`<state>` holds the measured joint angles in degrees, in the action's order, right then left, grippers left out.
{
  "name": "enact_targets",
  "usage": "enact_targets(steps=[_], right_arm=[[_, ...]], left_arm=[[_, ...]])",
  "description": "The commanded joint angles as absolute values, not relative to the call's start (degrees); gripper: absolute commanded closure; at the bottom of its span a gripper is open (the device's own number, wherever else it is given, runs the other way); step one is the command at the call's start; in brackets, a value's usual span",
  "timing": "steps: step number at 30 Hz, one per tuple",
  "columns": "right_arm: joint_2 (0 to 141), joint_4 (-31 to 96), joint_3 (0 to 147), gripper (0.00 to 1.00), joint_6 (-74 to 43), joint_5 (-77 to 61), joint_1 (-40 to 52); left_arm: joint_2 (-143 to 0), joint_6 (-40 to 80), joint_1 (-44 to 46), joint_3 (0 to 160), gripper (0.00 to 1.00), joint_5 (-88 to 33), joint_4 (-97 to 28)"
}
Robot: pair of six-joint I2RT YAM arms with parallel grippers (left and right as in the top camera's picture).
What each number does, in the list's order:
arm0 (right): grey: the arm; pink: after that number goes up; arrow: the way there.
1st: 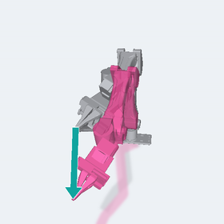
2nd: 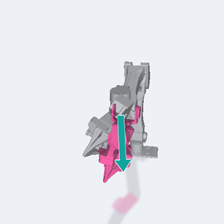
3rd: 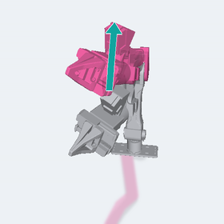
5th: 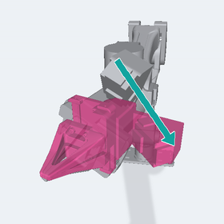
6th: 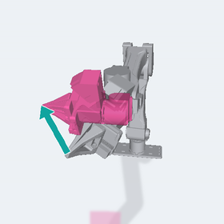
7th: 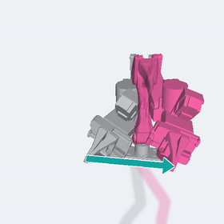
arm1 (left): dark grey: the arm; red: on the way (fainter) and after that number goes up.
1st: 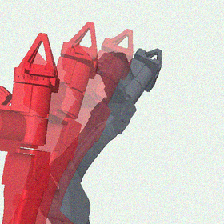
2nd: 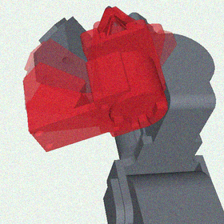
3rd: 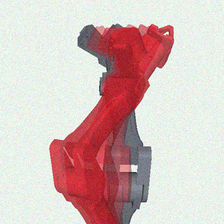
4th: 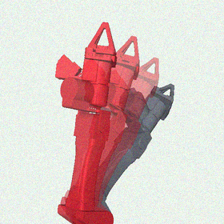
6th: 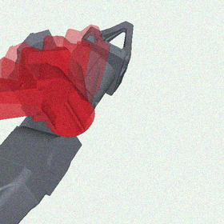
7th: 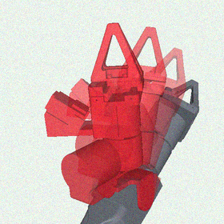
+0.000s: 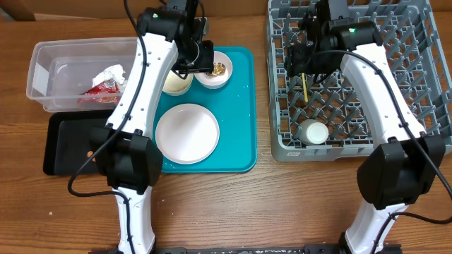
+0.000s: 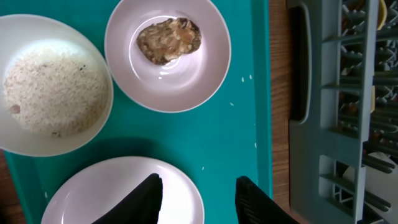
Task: Sort waste into correct bins and load items into the dishwasher
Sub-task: 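Grasp the rim of the pink bowl of brown food with the left gripper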
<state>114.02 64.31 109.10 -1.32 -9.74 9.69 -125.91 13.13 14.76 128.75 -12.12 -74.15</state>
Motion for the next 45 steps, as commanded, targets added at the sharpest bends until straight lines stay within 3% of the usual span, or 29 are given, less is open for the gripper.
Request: enact_targets(steps=[1, 9, 22, 24, 26, 32, 38, 45], right_arm=[[111.0, 64.6, 111.3, 0.31, -4.6, -13.6, 9.7], [108.9, 66.5, 111.3, 0.21, -4.8, -17.7, 6.0], [107.0, 70.3, 111.3, 0.2, -4.5, -17.6, 3.5], [107.0, 70.2, 111.3, 0.2, -4.5, -17.6, 3.5], [107.0, 70.2, 111.3, 0.21, -4.5, -17.6, 3.5], [107.0, 70.2, 111.3, 0.2, -4.5, -17.6, 3.5], [107.0, 70.2, 111.3, 0.21, -4.5, -17.6, 3.4], [107.0, 70.2, 111.3, 0.2, -4.5, -17.6, 3.5]], left_arm=[[-125.9, 10.5, 17.1, 129.5, 0.57, -9.1, -72.4], [-131.6, -0.8, 22.4, 129.5, 0.48, -2.3, -65.8], [-142.4, -2.9, 23.0, 129.5, 0.54, -2.4, -62.5], [-142.8, -2.5, 23.1, 129.5, 0.58, -2.4, -62.5], [-143.0, -2.2, 23.1, 129.5, 0.71, -2.4, -62.5], [-142.9, -1.0, 23.1, 129.5, 0.96, -2.3, -62.0], [-142.5, 2.7, 23.1, 131.5, 0.96, -2.6, -67.0], [-140.0, 8.4, 22.8, 147.1, 0.96, -2.6, -82.4]])
